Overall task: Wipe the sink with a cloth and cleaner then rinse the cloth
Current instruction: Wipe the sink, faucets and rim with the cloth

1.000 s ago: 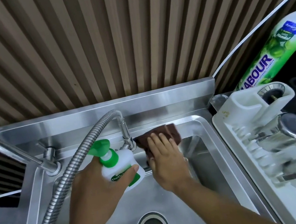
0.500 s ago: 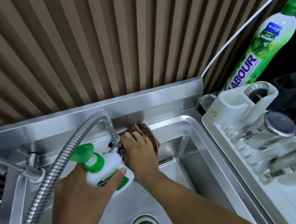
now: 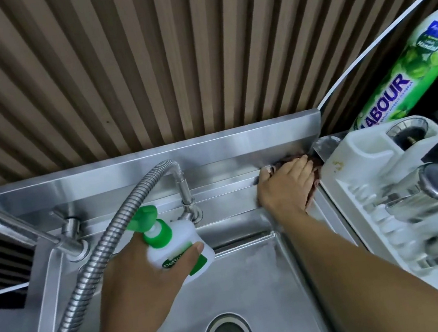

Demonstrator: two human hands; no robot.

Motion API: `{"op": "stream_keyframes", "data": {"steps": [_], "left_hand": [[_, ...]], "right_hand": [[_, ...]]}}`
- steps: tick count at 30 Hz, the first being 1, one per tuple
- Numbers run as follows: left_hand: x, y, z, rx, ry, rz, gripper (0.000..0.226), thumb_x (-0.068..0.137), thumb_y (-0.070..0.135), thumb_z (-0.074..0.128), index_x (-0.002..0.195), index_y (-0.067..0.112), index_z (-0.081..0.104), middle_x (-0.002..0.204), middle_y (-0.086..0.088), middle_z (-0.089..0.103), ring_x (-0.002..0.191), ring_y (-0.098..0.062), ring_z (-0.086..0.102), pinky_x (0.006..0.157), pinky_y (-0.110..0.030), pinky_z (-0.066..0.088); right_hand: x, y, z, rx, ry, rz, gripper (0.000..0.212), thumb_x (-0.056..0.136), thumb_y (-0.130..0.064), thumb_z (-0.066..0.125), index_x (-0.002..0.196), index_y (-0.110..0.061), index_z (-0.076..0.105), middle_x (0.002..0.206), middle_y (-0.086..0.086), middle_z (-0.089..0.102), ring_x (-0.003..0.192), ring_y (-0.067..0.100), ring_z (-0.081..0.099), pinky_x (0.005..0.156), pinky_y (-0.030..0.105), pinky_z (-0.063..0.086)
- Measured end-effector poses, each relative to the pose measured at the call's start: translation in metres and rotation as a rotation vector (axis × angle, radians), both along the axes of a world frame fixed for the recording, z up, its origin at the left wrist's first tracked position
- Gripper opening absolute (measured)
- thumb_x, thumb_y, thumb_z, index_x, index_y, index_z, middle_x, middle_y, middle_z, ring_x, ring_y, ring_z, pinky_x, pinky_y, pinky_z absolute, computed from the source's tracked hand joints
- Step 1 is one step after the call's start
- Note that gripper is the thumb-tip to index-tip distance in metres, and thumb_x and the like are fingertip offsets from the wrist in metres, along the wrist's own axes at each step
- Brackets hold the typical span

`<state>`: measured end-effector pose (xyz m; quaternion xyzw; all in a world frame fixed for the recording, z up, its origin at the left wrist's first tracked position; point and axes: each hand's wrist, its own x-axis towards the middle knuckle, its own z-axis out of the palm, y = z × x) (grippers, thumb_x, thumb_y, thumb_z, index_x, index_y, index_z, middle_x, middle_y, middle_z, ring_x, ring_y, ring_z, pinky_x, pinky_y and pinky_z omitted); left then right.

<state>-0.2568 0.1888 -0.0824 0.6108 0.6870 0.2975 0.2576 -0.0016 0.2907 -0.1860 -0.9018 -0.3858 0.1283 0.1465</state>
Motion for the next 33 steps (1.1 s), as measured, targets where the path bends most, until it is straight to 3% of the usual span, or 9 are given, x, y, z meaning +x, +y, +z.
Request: {"op": "stream_keyframes", "data": {"steps": [6,10,12,14,17,21,25,29,33], "left_hand": [[-0.001,0.0,-0.004,0.002,-0.011,0.016,0.045,0.061,0.054,0.086,0.089,0.032,0.059,0.078,0.023,0.061,0.077,-0.017,0.056,0.072,-0.029,0.04],[0.002,-0.001,0.0,0.003,0.005,0.025,0.046,0.063,0.053,0.086,0.092,0.033,0.057,0.079,0.025,0.058,0.078,-0.016,0.052,0.073,-0.03,0.038],[0.003,-0.001,0.003,-0.001,0.004,0.024,0.044,0.064,0.052,0.086,0.09,0.033,0.057,0.078,0.025,0.059,0.078,-0.016,0.052,0.073,-0.029,0.037],[0.002,-0.003,0.004,-0.01,-0.005,0.03,0.044,0.064,0.053,0.085,0.092,0.031,0.06,0.079,0.023,0.062,0.078,-0.017,0.055,0.073,-0.029,0.039],[0.001,-0.004,0.003,-0.011,0.006,0.034,0.046,0.062,0.055,0.085,0.094,0.032,0.061,0.08,0.021,0.063,0.079,-0.017,0.057,0.073,-0.028,0.039],[0.0,-0.006,0.005,0.001,0.044,0.02,0.044,0.062,0.057,0.084,0.089,0.034,0.059,0.076,0.027,0.059,0.077,-0.014,0.054,0.071,-0.025,0.037],[-0.001,-0.009,0.008,0.017,0.043,0.023,0.045,0.062,0.056,0.085,0.088,0.035,0.054,0.074,0.03,0.053,0.076,-0.011,0.048,0.069,-0.025,0.034],[-0.004,-0.009,0.008,0.013,0.033,0.018,0.047,0.062,0.056,0.084,0.09,0.032,0.055,0.077,0.027,0.055,0.078,-0.015,0.05,0.073,-0.027,0.035],[-0.005,-0.009,0.008,0.005,0.03,0.009,0.045,0.063,0.057,0.083,0.091,0.032,0.058,0.076,0.025,0.057,0.079,-0.013,0.049,0.072,-0.026,0.035]], "right_hand": [[-0.033,-0.041,-0.026,0.271,-0.211,0.409,0.065,0.098,-0.047,0.038,0.15,-0.009,0.04,0.158,0.009,0.039,0.145,0.029,0.033,0.118,0.047,0.028],[-0.034,-0.059,-0.042,0.445,-0.187,0.766,0.052,0.086,-0.021,0.055,0.138,-0.015,0.059,0.142,0.003,0.059,0.135,0.025,0.05,0.116,0.043,0.033],[-0.031,-0.07,-0.054,0.55,-0.077,0.589,0.057,0.084,-0.01,0.053,0.14,-0.011,0.057,0.146,0.005,0.055,0.14,0.025,0.046,0.118,0.042,0.034],[-0.047,-0.08,-0.054,0.696,0.187,0.13,0.05,0.095,-0.008,0.049,0.145,-0.012,0.053,0.153,0.003,0.047,0.145,0.023,0.039,0.115,0.037,0.036],[-0.083,-0.072,-0.022,0.749,0.63,-0.448,0.046,0.106,-0.026,0.047,0.151,-0.019,0.043,0.157,-0.002,0.04,0.142,0.021,0.042,0.115,0.025,0.031],[-0.098,-0.035,0.0,0.737,1.276,-0.892,0.058,0.095,-0.052,0.051,0.147,-0.026,0.045,0.133,-0.005,0.055,0.117,0.02,0.055,0.108,0.036,0.039],[-0.126,-0.034,-0.002,0.517,1.958,-0.725,0.067,0.069,-0.07,0.07,0.11,-0.017,0.069,0.108,0.007,0.072,0.106,0.031,0.066,0.1,0.051,0.05],[-0.122,-0.041,0.0,0.373,2.039,-0.593,0.096,0.05,-0.071,0.084,0.128,-0.017,0.068,0.123,0.017,0.07,0.112,0.04,0.067,0.098,0.057,0.05],[-0.071,-0.027,0.0,0.625,1.555,-0.759,0.121,0.038,-0.068,0.092,0.138,-0.018,0.046,0.119,0.006,0.07,0.097,0.03,0.073,0.088,0.051,0.059]]}}
